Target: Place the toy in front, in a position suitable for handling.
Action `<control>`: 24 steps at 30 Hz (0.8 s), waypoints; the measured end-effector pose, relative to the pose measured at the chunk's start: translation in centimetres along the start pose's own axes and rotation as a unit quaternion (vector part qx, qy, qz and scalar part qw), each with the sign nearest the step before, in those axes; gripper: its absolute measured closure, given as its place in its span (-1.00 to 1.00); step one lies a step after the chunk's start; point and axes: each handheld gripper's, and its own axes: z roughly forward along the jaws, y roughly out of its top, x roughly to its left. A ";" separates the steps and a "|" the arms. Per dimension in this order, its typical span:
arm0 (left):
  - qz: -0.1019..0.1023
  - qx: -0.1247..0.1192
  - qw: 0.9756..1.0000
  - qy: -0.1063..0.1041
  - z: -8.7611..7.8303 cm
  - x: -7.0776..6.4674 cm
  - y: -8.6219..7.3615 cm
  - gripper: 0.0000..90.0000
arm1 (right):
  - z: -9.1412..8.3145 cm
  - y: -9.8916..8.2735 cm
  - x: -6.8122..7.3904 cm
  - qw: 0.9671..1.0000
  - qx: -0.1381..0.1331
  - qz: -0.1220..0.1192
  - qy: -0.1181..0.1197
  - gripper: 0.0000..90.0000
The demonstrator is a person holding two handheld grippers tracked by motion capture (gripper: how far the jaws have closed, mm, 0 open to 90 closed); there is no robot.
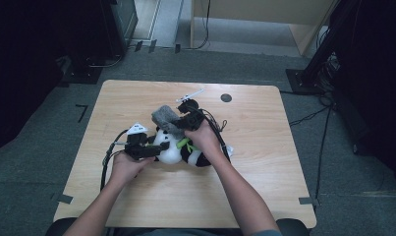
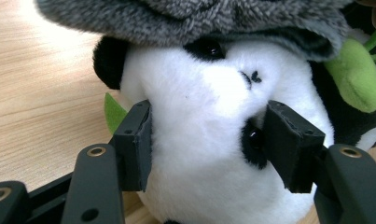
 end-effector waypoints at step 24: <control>-0.003 -0.010 1.000 -0.010 0.1 0.0 -0.1 -0.13 | -2.3 -0.2 -3.8 0.997 -0.004 0.048 -0.060 0.72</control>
